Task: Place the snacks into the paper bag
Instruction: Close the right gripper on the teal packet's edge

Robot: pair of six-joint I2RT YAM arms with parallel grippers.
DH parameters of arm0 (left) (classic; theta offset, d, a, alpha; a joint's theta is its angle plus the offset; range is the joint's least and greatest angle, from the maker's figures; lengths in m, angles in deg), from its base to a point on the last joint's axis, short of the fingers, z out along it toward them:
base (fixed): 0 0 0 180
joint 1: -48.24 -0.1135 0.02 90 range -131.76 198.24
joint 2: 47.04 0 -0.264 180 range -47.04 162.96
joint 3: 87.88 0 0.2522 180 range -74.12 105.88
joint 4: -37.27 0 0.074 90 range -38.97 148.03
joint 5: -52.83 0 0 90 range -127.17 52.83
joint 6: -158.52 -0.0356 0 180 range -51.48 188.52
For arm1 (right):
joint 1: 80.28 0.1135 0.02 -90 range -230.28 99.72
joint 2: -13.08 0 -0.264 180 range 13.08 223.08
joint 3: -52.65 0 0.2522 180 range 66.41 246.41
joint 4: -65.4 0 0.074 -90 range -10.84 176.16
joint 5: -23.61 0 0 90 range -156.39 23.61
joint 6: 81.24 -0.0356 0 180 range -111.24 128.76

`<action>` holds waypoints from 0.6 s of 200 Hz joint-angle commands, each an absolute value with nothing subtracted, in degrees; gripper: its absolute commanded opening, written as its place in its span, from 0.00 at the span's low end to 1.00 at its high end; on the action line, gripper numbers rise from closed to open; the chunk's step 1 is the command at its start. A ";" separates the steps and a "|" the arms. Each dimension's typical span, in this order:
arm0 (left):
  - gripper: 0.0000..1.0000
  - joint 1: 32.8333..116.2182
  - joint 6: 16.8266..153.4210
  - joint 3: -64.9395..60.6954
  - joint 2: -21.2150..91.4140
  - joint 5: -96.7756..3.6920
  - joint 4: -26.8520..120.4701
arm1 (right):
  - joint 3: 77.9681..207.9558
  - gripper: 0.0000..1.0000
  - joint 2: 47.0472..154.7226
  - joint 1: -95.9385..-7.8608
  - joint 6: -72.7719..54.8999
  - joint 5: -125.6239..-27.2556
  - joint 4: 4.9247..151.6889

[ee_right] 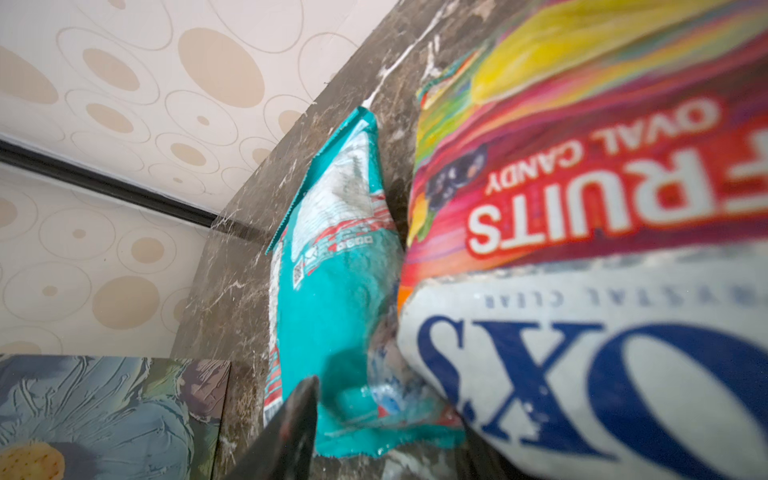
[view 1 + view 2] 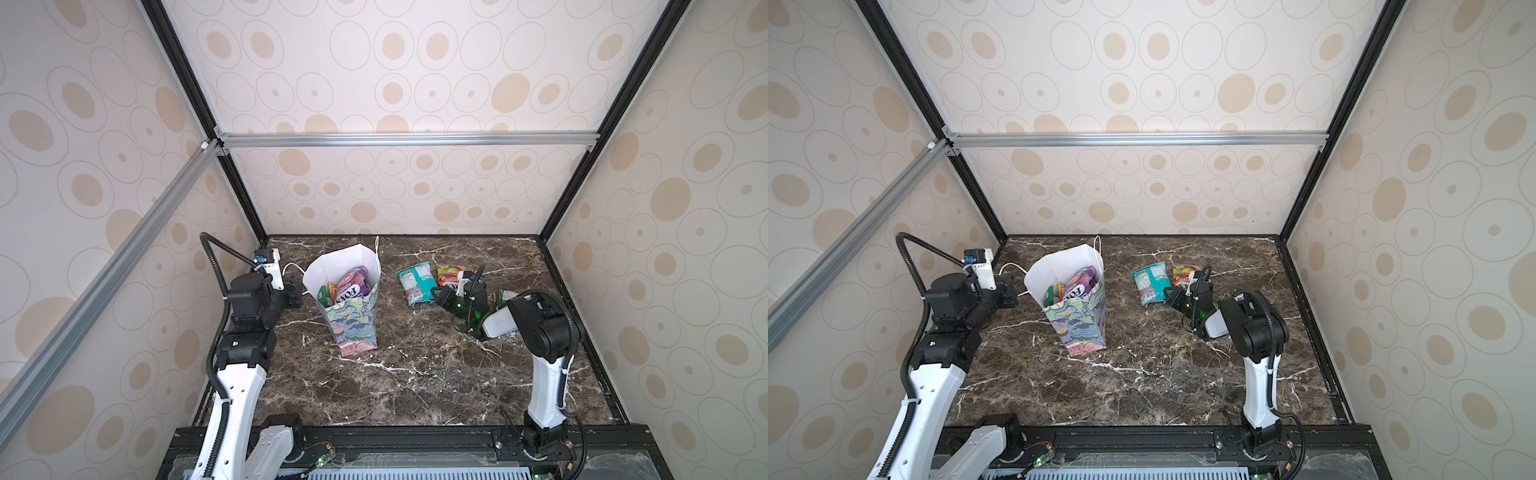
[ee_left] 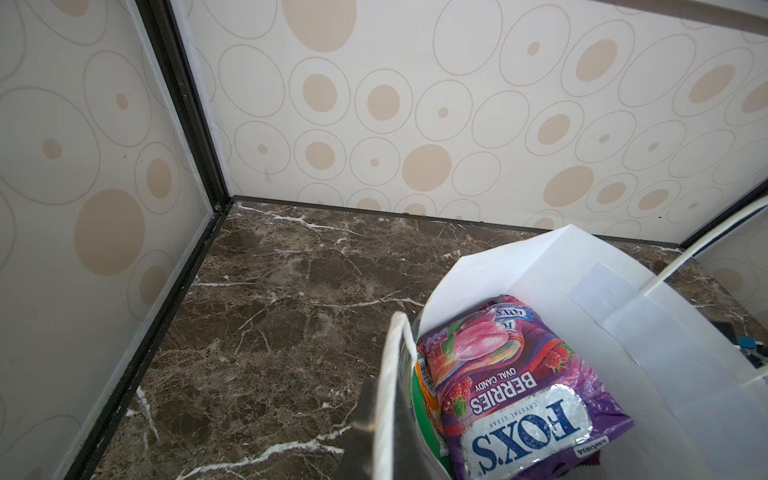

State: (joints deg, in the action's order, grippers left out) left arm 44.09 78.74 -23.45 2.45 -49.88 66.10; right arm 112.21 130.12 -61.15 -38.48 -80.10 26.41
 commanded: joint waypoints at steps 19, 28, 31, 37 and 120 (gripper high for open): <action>0.00 43.71 77.66 -22.95 1.91 -50.23 65.89 | 112.70 0.34 131.51 -61.41 -40.17 -80.24 27.04; 0.00 43.70 77.65 -22.97 1.87 -50.18 65.89 | 112.79 0.26 131.47 -61.42 -40.18 -80.19 27.08; 0.00 43.69 77.64 -22.95 1.90 -50.16 65.91 | 112.81 0.24 131.40 -61.47 -40.14 -80.14 27.12; 0.00 43.74 77.61 -22.93 1.90 -50.10 65.92 | 112.90 0.19 131.31 -61.38 -40.19 -80.15 27.29; 0.00 43.68 77.70 -22.90 1.56 -50.60 65.79 | 111.32 0.00 128.47 -61.40 -40.03 -80.85 27.88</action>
State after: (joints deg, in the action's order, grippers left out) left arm 44.09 78.74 -23.45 2.39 -49.90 66.10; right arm 112.30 130.31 -61.19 -39.86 -80.36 27.74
